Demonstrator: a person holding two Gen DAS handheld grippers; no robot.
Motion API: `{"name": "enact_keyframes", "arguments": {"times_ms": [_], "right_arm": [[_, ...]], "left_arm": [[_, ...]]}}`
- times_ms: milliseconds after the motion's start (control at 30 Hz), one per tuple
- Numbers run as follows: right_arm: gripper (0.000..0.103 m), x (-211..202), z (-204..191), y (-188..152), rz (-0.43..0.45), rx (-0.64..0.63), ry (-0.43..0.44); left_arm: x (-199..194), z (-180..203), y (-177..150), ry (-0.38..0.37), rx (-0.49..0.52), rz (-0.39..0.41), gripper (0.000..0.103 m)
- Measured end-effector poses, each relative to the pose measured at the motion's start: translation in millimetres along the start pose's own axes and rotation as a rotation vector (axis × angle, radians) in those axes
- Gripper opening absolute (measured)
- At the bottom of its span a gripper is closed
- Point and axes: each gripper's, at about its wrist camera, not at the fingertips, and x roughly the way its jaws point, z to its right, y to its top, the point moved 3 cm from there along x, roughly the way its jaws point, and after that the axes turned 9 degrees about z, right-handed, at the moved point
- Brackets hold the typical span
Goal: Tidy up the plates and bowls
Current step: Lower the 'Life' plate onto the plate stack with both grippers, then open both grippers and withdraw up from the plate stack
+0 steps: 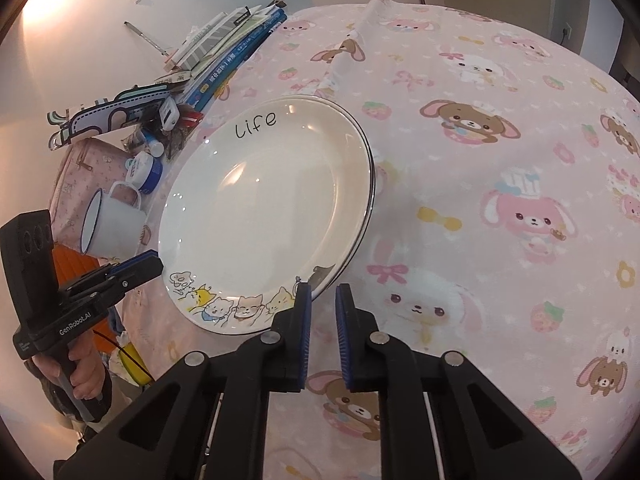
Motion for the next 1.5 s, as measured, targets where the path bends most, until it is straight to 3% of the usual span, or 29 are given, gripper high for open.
{"name": "enact_keyframes", "arguments": {"times_ms": [1100,1267,1433,1500], "right_arm": [[0.012,16,8,12,0.046,-0.004,-0.04],[0.012,10,7,8,0.061,-0.026,-0.084],[0.012,-12,-1,-5,0.118,-0.1,-0.129],[0.012,-25,-3,-9,0.149,-0.114,-0.14]], "left_arm": [[14,-19,10,0.045,-0.036,0.011,0.019],[10,-6,6,0.084,0.04,0.024,0.019],[8,16,0,0.033,0.063,-0.004,0.019],[5,30,-2,0.032,0.101,-0.001,0.027]]}}
